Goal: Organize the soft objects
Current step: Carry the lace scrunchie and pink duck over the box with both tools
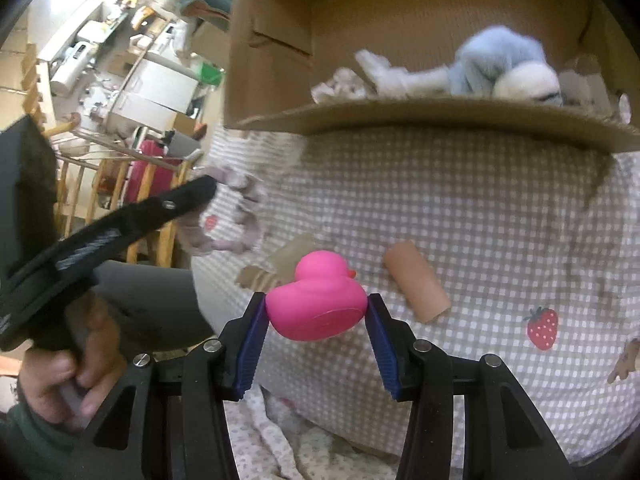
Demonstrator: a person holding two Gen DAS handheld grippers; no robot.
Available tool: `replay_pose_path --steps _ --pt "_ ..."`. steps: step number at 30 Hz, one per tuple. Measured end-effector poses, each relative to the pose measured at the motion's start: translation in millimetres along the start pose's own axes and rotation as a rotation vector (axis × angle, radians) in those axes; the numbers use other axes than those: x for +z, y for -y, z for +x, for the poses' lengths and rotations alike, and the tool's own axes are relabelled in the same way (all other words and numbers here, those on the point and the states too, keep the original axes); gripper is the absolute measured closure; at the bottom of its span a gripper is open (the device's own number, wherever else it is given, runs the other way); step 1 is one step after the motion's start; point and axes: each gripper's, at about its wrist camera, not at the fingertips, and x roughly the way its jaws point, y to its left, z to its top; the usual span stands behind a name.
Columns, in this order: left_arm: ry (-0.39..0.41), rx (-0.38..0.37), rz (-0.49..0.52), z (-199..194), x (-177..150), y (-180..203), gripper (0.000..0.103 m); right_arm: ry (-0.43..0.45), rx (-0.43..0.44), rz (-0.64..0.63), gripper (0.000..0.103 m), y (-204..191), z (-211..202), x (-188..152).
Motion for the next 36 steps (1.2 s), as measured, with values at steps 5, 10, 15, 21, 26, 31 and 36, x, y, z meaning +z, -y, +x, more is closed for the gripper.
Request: replay_pose_path --steps 5,10,15,21,26,31,36 --pt "0.039 -0.003 0.008 -10 -3 3 0.095 0.093 0.011 -0.008 0.051 1 -41 -4" --pt "0.106 -0.034 0.056 -39 -3 15 0.095 0.230 0.012 -0.016 0.051 -3 -100 1" --pt "0.182 -0.062 0.067 -64 12 25 0.095 0.342 -0.015 -0.014 0.051 4 -143 14" --pt "0.198 -0.070 0.116 -67 31 41 0.095 0.443 -0.055 -0.009 0.051 13 -169 34" --pt "0.221 -0.060 0.147 -66 57 51 0.095 0.490 -0.098 0.012 0.051 29 -180 50" --pt "0.258 -0.055 0.164 -63 86 59 0.095 0.508 -0.131 0.039 0.051 47 -179 63" --pt "0.280 -0.050 0.180 -49 103 61 0.095 0.522 -0.188 0.048 0.051 54 -170 71"
